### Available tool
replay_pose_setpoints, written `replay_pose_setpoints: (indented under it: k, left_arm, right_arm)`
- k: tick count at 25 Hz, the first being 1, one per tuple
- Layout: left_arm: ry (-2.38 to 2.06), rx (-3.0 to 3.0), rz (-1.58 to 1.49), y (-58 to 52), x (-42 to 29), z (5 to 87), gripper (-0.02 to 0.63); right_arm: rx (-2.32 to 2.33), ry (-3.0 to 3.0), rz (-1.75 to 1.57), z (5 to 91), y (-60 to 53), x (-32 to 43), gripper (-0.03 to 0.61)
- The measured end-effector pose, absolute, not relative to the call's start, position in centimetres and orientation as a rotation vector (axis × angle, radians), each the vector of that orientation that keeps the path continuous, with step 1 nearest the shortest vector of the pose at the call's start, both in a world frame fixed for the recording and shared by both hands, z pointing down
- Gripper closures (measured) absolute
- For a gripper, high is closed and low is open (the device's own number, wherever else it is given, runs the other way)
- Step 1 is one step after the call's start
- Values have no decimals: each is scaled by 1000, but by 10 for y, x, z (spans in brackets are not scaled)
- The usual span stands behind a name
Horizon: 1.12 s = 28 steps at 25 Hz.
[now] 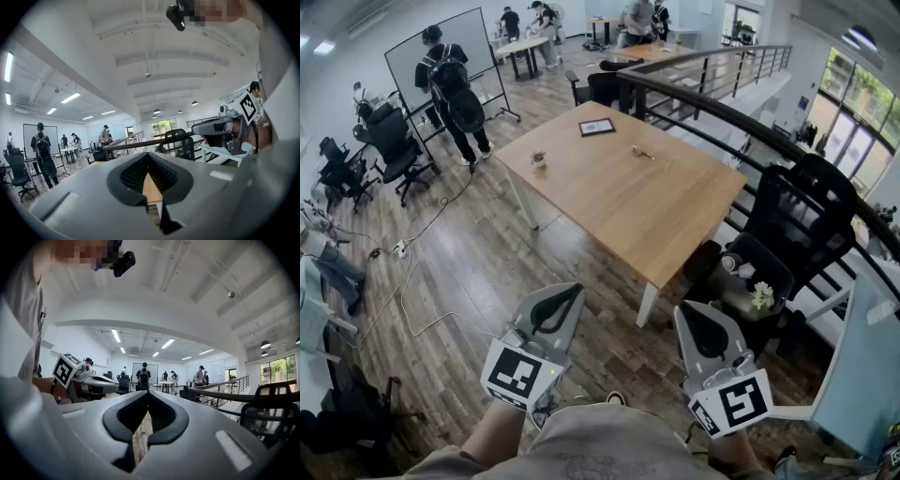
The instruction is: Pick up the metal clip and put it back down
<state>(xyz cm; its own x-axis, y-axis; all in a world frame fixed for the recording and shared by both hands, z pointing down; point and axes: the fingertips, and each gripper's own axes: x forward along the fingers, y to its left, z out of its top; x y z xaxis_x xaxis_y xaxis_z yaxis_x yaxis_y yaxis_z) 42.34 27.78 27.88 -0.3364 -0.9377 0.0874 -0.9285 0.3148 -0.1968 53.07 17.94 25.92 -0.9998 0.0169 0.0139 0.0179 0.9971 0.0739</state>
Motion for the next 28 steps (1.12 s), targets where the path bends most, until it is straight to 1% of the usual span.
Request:
replay_pose_setpoints:
  k: [12, 15, 19, 20, 22, 23, 28]
  left_arm:
    - [2541, -1775, -322, 279, 410, 279, 612]
    - [2556, -1782, -313, 280, 411, 281, 612]
    - [2556, -1769, -298, 282, 409, 277, 612]
    - [2549, -1765, -297, 283, 408, 276, 612]
    - [2542, -1753, -297, 285, 404, 276, 612]
    - [2542, -1748, -295, 286, 401, 276, 612]
    - [2539, -1752, -286, 282, 384, 278, 612]
  right_arm:
    - [-43, -3122, -115, 264, 179, 519, 568]
    - [1, -3159, -161, 259, 177, 520, 566]
    - [36, -3234, -130, 247, 175, 524, 559]
    - [24, -3241, -119, 245, 176, 523, 538]
    - [6, -3241, -110, 244, 177, 519, 447]
    - [7, -3237, -111, 245, 177, 517, 433]
    - [12, -3222, -91, 251, 173, 498, 433]
